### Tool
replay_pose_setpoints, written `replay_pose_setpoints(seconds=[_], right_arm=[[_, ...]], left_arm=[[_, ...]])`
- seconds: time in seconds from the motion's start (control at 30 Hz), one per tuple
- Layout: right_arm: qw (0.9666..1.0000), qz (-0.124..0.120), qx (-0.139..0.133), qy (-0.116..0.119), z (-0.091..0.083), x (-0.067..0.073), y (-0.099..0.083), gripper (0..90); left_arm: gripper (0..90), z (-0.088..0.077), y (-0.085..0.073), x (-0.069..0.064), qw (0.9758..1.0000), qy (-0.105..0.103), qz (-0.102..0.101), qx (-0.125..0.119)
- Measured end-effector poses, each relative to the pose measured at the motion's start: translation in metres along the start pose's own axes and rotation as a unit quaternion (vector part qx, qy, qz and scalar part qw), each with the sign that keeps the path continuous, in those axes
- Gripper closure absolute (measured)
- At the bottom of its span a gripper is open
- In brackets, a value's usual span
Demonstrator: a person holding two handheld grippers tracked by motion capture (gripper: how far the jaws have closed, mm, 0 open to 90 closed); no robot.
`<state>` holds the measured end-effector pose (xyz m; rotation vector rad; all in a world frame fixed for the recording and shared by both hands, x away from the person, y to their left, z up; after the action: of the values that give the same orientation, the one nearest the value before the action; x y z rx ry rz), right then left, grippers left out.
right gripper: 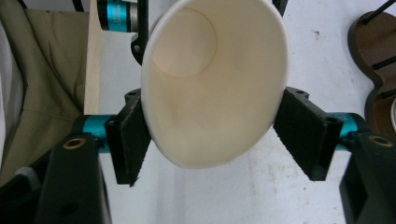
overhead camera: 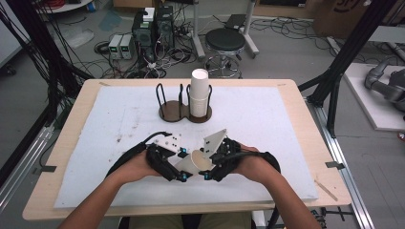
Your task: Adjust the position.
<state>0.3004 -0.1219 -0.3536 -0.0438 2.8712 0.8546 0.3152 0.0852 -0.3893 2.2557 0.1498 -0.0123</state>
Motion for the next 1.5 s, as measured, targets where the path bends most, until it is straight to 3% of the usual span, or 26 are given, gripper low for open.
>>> replay_pose_setpoints(seconds=[0.13,0.2,0.3,0.33,0.43,0.53,0.57,0.6,0.63,0.67,0.7,0.73,0.8,0.93,0.97,1.0,1.03,1.13,1.2,1.33,1.4,1.5], right_arm=[[0.9996,0.017,-0.024,0.001,-0.002,-0.003,-0.003,25.6],[0.9970,0.043,-0.065,0.000,-0.010,-0.005,-0.006,22.1],[0.9945,0.055,-0.089,-0.001,-0.015,-0.007,-0.008,22.1],[0.9906,0.070,-0.117,-0.005,-0.022,-0.010,-0.011,22.0],[0.9844,0.088,-0.151,-0.017,-0.030,-0.012,-0.017,22.0],[0.9763,0.112,-0.181,-0.039,-0.037,-0.014,-0.026,22.0],[0.9739,0.118,-0.189,-0.044,-0.039,-0.014,-0.030,22.0],[0.9715,0.126,-0.195,-0.050,-0.041,-0.014,-0.034,22.0],[0.9715,0.126,-0.195,-0.050,-0.041,-0.014,-0.034,22.0],[0.9675,0.138,-0.204,-0.058,-0.043,-0.014,-0.042,22.0],[0.9659,0.142,-0.206,-0.066,-0.044,-0.013,-0.046,22.0],[0.9634,0.150,-0.211,-0.071,-0.044,-0.013,-0.050,22.0],[0.9595,0.162,-0.217,-0.079,-0.044,-0.012,-0.059,22.0],[0.9539,0.185,-0.214,-0.098,-0.041,-0.011,-0.079,22.0],[0.9522,0.193,-0.215,-0.099,-0.040,-0.010,-0.084,22.0],[0.9504,0.198,-0.217,-0.103,-0.039,-0.009,-0.089,22.1],[0.9488,0.204,-0.216,-0.107,-0.038,-0.009,-0.093,22.0],[0.9436,0.219,-0.219,-0.118,-0.038,-0.007,-0.106,22.1],[0.9415,0.225,-0.216,-0.127,-0.038,-0.005,-0.112,22.0],[0.9367,0.232,-0.219,-0.144,-0.036,-0.003,-0.124,22.1],[0.9326,0.241,-0.224,-0.149,-0.036,0.000,-0.130,22.1],[0.9307,0.244,-0.221,-0.158,-0.035,0.001,-0.138,22.1]], left_arm=[[32.5,-0.003,-0.002,0.002,0.9997,0.000,-0.009,-0.022],[32.3,-0.004,-0.008,0.005,0.9986,0.007,-0.031,-0.042],[32.3,-0.006,-0.012,0.007,0.9972,0.007,-0.041,-0.062],[32.3,-0.008,-0.015,0.008,0.9949,0.012,-0.052,-0.086],[32.3,-0.014,-0.022,0.010,0.9911,0.025,-0.057,-0.117],[32.2,-0.021,-0.030,0.012,0.9835,0.043,-0.069,-0.162],[32.0,-0.021,-0.030,0.012,0.9835,0.043,-0.069,-0.162],[31.8,-0.027,-0.036,0.014,0.9764,0.052,-0.080,-0.194],[31.6,-0.027,-0.036,0.014,0.9764,0.052,-0.080,-0.194],[31.4,-0.030,-0.039,0.015,0.9724,0.058,-0.086,-0.209],[31.5,-0.033,-0.042,0.016,0.9686,0.064,-0.089,-0.223],[31.4,-0.039,-0.048,0.016,0.9617,0.080,-0.092,-0.246],[31.1,-0.046,-0.054,0.017,0.9546,0.104,-0.092,-0.264],[31.0,-0.059,-0.067,0.020,0.9346,0.136,-0.109,-0.310],[31.0,-0.062,-0.070,0.021,0.9317,0.144,-0.108,-0.315],[31.0,-0.062,-0.070,0.021,0.9317,0.144,-0.108,-0.315],[31.3,-0.067,-0.075,0.021,0.9254,0.157,-0.103,-0.329],[31.8,-0.072,-0.081,0.021,0.9179,0.189,-0.087,-0.338],[31.9,-0.075,-0.085,0.020,0.9143,0.208,-0.081,-0.338],[31.6,-0.080,-0.092,0.021,0.9040,0.237,-0.088,-0.345],[31.1,-0.082,-0.095,0.022,0.9011,0.241,-0.095,-0.348],[30.9,-0.085,-0.097,0.022,0.8987,0.247,-0.099,-0.349]])
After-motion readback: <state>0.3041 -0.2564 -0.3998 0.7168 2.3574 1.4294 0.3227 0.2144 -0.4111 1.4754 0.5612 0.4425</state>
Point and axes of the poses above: each handheld gripper's, and its own axes: z roughly forward along the jaws, y roughly out of its top, x roughly to its left, the point moved 1 cm from there along z, roughly forward along the jaws, and after that the axes turned 3 degrees about y, right-handed, at the moved point
